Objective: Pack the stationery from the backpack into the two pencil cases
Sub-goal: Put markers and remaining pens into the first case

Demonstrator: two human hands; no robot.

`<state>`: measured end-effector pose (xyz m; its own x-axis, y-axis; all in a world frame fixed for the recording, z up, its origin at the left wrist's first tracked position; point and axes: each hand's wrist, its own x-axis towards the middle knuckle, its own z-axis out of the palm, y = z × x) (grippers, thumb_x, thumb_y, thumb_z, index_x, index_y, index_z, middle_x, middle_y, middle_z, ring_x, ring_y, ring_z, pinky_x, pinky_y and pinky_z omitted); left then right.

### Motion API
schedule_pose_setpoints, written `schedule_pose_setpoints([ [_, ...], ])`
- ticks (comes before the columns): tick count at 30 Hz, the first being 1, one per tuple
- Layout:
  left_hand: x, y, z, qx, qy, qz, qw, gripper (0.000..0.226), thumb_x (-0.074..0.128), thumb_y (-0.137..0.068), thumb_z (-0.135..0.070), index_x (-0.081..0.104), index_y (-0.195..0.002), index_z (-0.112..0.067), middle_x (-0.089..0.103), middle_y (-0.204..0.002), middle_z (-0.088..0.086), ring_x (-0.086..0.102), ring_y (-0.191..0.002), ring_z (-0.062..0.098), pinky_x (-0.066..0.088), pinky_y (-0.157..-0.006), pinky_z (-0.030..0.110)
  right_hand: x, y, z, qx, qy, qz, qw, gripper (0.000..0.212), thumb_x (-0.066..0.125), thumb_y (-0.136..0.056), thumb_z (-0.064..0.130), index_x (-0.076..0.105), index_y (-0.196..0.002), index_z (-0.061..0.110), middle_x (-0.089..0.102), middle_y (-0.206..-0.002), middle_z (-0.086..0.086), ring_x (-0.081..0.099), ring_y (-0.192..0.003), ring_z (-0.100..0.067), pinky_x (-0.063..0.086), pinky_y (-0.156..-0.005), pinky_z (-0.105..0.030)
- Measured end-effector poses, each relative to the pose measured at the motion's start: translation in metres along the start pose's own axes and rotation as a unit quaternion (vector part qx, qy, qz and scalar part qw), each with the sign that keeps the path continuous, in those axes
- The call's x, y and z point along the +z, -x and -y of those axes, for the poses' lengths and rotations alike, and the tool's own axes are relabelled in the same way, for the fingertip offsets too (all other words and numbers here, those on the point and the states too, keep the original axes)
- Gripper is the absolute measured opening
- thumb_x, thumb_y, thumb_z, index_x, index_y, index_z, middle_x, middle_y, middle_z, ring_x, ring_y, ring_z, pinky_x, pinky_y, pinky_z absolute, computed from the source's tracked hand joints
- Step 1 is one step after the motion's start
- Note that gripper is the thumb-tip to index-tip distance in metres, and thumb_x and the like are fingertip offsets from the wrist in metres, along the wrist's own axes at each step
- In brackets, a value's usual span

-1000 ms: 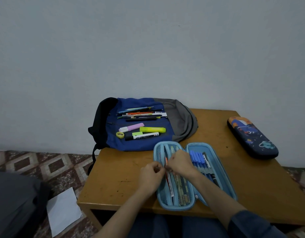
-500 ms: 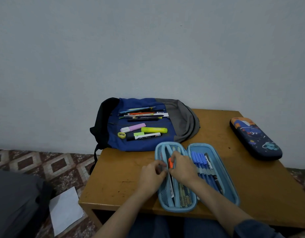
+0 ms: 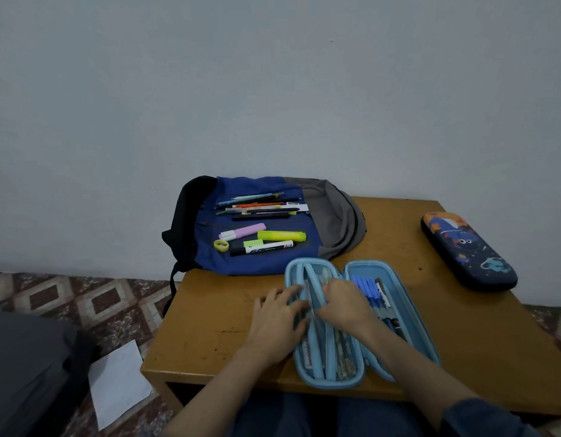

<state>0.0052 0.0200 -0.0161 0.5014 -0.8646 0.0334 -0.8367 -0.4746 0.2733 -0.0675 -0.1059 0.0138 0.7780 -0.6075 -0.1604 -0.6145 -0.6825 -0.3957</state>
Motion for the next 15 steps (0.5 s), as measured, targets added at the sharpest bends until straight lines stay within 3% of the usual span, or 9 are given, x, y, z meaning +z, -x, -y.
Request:
schedule_pose_setpoints([
  [2,0.002,0.001,0.001,0.014,-0.016,-0.003,1.0,0.037,0.038,-0.096,-0.042,0.047,-0.131,-0.035,0.025,-0.151,-0.012,0.016,-0.138,0.018,0.018,-0.109,0.043,-0.005,0.002,0.008,-0.034,0.075,0.005,0.997,0.011,0.06,-0.082,0.013,0.052,-0.085,0.007,0.058,-0.088,-0.007,0.059,-0.091,-0.028,0.038,-0.058,-0.028],
  [4,0.004,0.004,0.0,0.03,-0.028,-0.002,0.999,0.044,0.03,-0.094,-0.044,0.046,-0.133,-0.033,0.029,-0.15,-0.01,0.017,-0.14,0.02,0.014,-0.11,0.044,-0.006,0.003,0.014,-0.071,0.121,0.009,0.99,0.017,0.055,-0.086,0.007,0.051,-0.103,0.005,0.058,-0.109,-0.015,0.057,-0.103,-0.031,0.037,-0.067,-0.031],
  [7,0.006,0.007,-0.001,0.041,-0.02,-0.008,0.999,0.069,0.008,-0.081,-0.051,0.047,-0.134,-0.032,0.038,-0.147,-0.009,0.023,-0.139,0.021,0.017,-0.108,0.044,-0.009,0.006,0.02,-0.109,0.172,-0.008,0.979,0.017,0.049,-0.09,0.003,0.048,-0.107,0.006,0.056,-0.115,-0.017,0.055,-0.108,-0.033,0.037,-0.071,-0.033],
  [10,0.006,0.005,0.0,0.025,-0.038,0.009,0.999,0.051,0.021,-0.092,-0.045,0.044,-0.136,-0.032,0.035,-0.148,-0.011,0.019,-0.139,0.018,0.014,-0.11,0.042,-0.006,0.006,0.021,-0.105,0.188,-0.001,0.976,0.025,0.048,-0.091,0.003,0.046,-0.116,0.003,0.056,-0.118,-0.018,0.055,-0.11,-0.033,0.044,-0.078,-0.036],
  [13,0.004,0.005,-0.002,0.022,-0.04,0.015,0.999,0.04,0.035,-0.097,-0.037,0.042,-0.136,-0.032,0.033,-0.149,-0.011,0.018,-0.139,0.018,0.012,-0.11,0.043,-0.012,0.005,0.025,-0.101,0.168,0.033,0.98,0.011,0.054,-0.089,0.006,0.049,-0.099,0.005,0.057,-0.107,-0.015,0.057,-0.099,-0.029,0.041,-0.069,-0.032],
  [15,0.003,0.005,-0.002,0.02,-0.034,0.02,0.999,0.04,0.036,-0.097,-0.036,0.042,-0.137,-0.032,0.034,-0.148,-0.011,0.018,-0.139,0.017,0.012,-0.11,0.042,-0.015,0.004,0.023,-0.099,0.143,0.053,0.983,0.028,0.061,-0.084,0.01,0.038,-0.069,0.01,0.047,-0.075,-0.006,0.047,-0.066,-0.018,0.03,-0.051,-0.024],
])
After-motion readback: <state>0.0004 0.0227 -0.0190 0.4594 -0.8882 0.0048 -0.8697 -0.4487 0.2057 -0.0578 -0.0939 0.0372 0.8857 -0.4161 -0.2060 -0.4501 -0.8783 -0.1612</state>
